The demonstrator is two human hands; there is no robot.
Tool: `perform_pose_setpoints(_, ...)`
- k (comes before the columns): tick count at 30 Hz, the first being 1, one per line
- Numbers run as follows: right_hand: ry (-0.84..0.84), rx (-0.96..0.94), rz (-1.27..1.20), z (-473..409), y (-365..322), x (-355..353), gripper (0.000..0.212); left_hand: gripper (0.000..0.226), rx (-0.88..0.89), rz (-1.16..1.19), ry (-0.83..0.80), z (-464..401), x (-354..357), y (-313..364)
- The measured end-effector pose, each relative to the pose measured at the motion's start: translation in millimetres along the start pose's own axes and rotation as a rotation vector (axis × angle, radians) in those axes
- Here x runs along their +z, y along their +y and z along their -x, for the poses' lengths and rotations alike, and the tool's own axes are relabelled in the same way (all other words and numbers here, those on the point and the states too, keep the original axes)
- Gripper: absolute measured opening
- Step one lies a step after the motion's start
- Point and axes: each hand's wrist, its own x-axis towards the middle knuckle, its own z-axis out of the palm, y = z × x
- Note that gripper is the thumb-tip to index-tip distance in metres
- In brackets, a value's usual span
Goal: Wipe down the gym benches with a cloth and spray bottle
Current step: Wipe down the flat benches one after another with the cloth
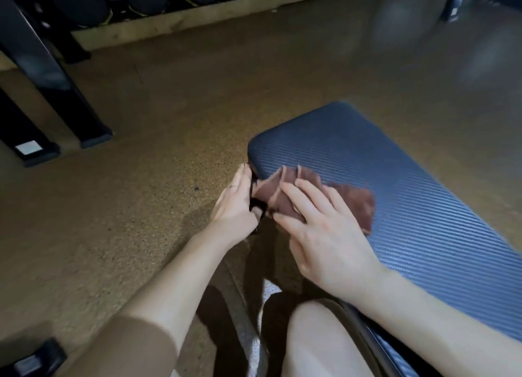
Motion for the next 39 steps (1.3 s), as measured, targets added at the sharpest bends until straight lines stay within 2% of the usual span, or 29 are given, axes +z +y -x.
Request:
perform_pose_setpoints(3,0.013,-0.005,0.010,-9.8,1.5,-1.2,0.048,0.095,-0.022,-0.068,-0.014,-0.2,-1.5,0.8)
perform_pose_setpoints(6,0.014,-0.015,0.011,-70.4,6.0,1.5,0.050,0.079,-0.008,-0.139,0.039,-2.5,1.3,-0.2)
perform_pose_setpoints(8,0.025,-0.014,0.023,-115.7,8.6,5.4,0.046,0.069,-0.037,-0.101,0.045,-1.5,-0.3,1.9)
perform_pose_setpoints(10,0.023,0.032,0.014,-151.1,11.4,5.7,0.042,0.067,-0.058,-0.106,0.032,-1.6,-2.2,6.4)
perform_pose_setpoints(12,0.009,0.089,-0.019,-174.6,15.0,2.2,0.043,0.061,-0.050,-0.209,0.010,-3.8,-4.1,9.7)
perform_pose_setpoints(14,0.019,0.104,-0.049,-184.7,21.1,-0.6,0.046,0.067,-0.047,-0.256,-0.004,-6.2,-5.5,11.1)
perform_pose_setpoints(16,0.037,0.129,-0.075,-185.6,37.6,-2.5,0.046,0.082,-0.022,-0.247,-0.018,-6.2,-8.5,11.9)
perform_pose_setpoints(18,0.059,0.212,-0.067,-180.9,70.4,-2.2,0.046,0.080,-0.023,-0.212,-0.049,-9.2,-11.5,14.5)
perform_pose_setpoints(21,0.112,0.348,-0.083,-159.9,130.1,0.5,0.045,0.070,-0.158,0.028,-0.113,-18.0,-17.9,21.2)
perform_pose_setpoints(24,0.185,0.419,-0.136,-134.5,157.9,8.4,0.043,0.082,-0.236,0.215,-0.138,-21.0,-20.7,27.9)
perform_pose_setpoints(26,0.204,0.478,-0.138,-117.3,155.3,12.3,0.045,0.094,-0.213,0.152,-0.132,-19.3,-17.6,29.9)
perform_pose_setpoints(29,0.212,0.522,-0.107,-66.4,132.2,10.4,0.048,0.094,-0.223,0.078,-0.096,-21.8,-9.0,30.3)
perform_pose_setpoints(34,0.186,0.408,-0.081,20.1,76.5,7.7,0.047,0.096,-0.252,0.129,-0.070,-24.7,-2.0,32.6)
perform_pose_setpoints(39,0.161,0.339,-0.085,-58.0,96.4,6.9,0.049,0.088,-0.278,0.130,-0.037,-25.0,2.4,35.5)
